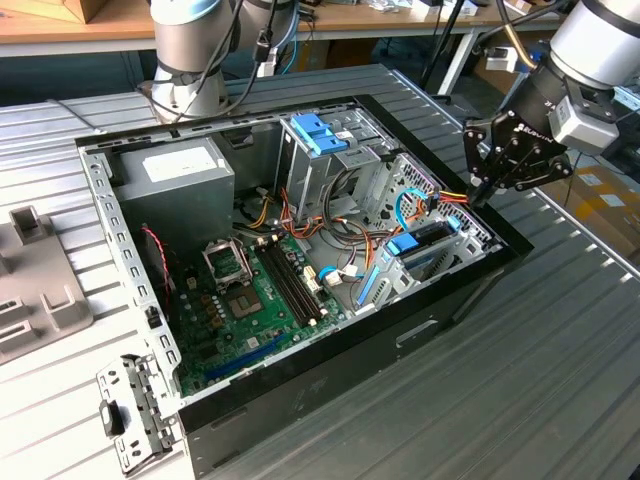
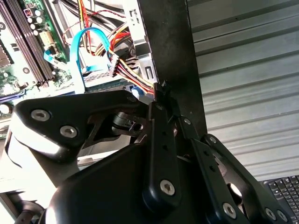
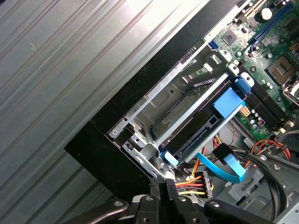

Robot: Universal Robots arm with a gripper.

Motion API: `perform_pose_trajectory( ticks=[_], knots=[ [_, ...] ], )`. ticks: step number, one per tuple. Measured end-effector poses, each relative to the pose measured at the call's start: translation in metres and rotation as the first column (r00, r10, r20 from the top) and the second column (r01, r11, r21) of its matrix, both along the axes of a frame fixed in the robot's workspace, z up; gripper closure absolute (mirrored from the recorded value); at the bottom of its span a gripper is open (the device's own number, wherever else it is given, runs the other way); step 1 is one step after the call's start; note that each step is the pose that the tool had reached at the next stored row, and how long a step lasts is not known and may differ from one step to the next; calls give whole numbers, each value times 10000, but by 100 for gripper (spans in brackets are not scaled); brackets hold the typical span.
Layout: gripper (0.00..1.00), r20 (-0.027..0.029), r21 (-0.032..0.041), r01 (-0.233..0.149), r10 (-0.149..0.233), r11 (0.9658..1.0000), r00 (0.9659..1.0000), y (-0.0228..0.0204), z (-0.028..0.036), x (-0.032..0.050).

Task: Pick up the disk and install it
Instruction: 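Insert the first disk wire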

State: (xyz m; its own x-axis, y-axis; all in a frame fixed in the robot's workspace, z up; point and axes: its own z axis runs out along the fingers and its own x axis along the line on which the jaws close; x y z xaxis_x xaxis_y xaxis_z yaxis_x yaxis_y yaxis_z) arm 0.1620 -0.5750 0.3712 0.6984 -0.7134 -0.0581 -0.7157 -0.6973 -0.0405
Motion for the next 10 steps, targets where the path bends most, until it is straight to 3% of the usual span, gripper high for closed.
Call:
perform_pose_trajectory(
  ticks=[10],
  knots=[
    [83, 0, 1, 1, -1, 10000, 10000, 0, -1, -76]
  ],
)
